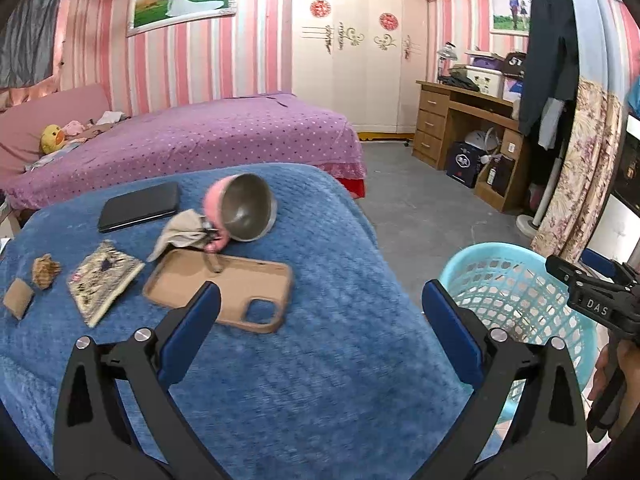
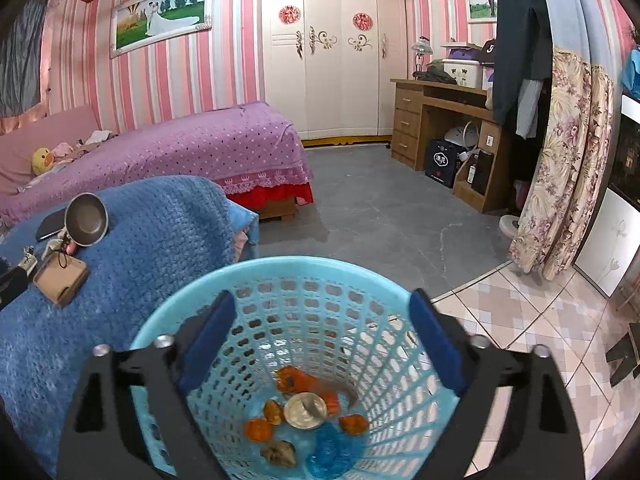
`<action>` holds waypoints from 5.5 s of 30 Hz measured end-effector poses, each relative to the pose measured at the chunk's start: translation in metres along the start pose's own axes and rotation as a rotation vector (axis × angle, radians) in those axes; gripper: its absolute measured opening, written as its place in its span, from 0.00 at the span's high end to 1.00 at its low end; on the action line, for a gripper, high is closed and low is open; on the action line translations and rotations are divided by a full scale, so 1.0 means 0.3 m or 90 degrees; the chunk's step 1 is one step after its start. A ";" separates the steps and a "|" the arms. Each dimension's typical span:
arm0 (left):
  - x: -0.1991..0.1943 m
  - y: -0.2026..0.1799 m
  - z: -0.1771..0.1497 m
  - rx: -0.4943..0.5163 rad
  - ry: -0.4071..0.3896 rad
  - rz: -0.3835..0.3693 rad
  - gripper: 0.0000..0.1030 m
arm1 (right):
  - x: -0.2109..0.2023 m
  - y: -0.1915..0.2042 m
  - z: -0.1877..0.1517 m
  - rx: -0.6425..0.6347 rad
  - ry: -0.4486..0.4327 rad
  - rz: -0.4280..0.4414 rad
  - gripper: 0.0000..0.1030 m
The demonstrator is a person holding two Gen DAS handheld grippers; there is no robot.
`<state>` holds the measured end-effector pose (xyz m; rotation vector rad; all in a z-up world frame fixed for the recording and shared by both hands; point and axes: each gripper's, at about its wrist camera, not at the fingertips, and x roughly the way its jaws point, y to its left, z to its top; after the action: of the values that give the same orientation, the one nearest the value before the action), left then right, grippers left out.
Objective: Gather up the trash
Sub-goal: 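Open both tools to drop the paper and cup into the basket, then return both tools to the blanket above the remaining brown paper pieces, then grasp the brown paper cup with the left tool while the right tool grasps the printed snack wrapper, then carry the paper cup and snack wrapper over the blue basket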
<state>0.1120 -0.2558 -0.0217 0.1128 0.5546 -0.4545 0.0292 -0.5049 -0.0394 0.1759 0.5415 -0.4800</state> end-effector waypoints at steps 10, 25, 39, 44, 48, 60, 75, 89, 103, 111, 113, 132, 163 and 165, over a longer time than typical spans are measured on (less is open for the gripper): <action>-0.106 0.265 0.010 -0.020 -0.017 0.061 0.05 | -0.044 0.176 0.028 -0.012 -0.013 0.001 0.05; -0.180 0.699 -0.007 -0.095 -0.016 0.133 0.05 | -0.065 0.573 0.020 -0.083 -0.004 0.084 0.05; -0.197 0.967 -0.052 -0.132 0.005 0.196 0.05 | -0.126 0.990 0.053 -0.142 -0.022 0.180 0.05; -0.199 1.048 -0.066 -0.149 0.009 0.218 0.05 | -0.127 1.103 0.083 -0.168 -0.022 0.198 0.05; -0.192 1.116 -0.087 -0.170 0.018 0.217 0.05 | -0.106 1.160 0.090 -0.174 -0.016 0.205 0.05; -0.133 1.245 -0.178 -0.176 0.081 0.268 0.05 | -0.007 1.161 0.022 -0.172 0.023 0.195 0.05; -0.038 1.353 -0.216 -0.214 0.135 0.249 0.05 | 0.044 1.063 0.024 -0.118 0.039 0.170 0.05; 0.084 1.288 -0.178 -0.176 0.174 0.252 0.51 | 0.079 1.135 0.008 -0.149 0.051 0.197 0.05; -0.085 1.238 -0.158 -0.185 0.113 0.264 0.60 | 0.034 1.174 -0.023 -0.186 0.041 0.225 0.05; -0.156 1.261 -0.160 -0.199 0.092 0.279 0.60 | -0.003 1.228 -0.040 -0.206 0.033 0.250 0.05; -0.156 1.290 -0.168 -0.214 0.096 0.286 0.60 | -0.005 1.247 -0.051 -0.214 0.036 0.256 0.05; -0.193 1.422 -0.185 -0.260 0.086 0.336 0.60 | 0.064 1.538 -0.039 -0.290 0.073 0.293 0.09; -0.180 1.096 -0.037 -0.186 0.023 0.248 0.60 | -0.048 1.189 0.042 -0.292 0.028 0.193 0.87; -0.171 1.030 -0.019 -0.173 0.013 0.232 0.60 | -0.069 1.107 0.045 -0.277 0.029 0.173 0.87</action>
<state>0.2082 0.0420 -0.0047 -0.0416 0.5968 -0.0217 0.1800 -0.2098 -0.0051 -0.1564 0.6434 -0.0868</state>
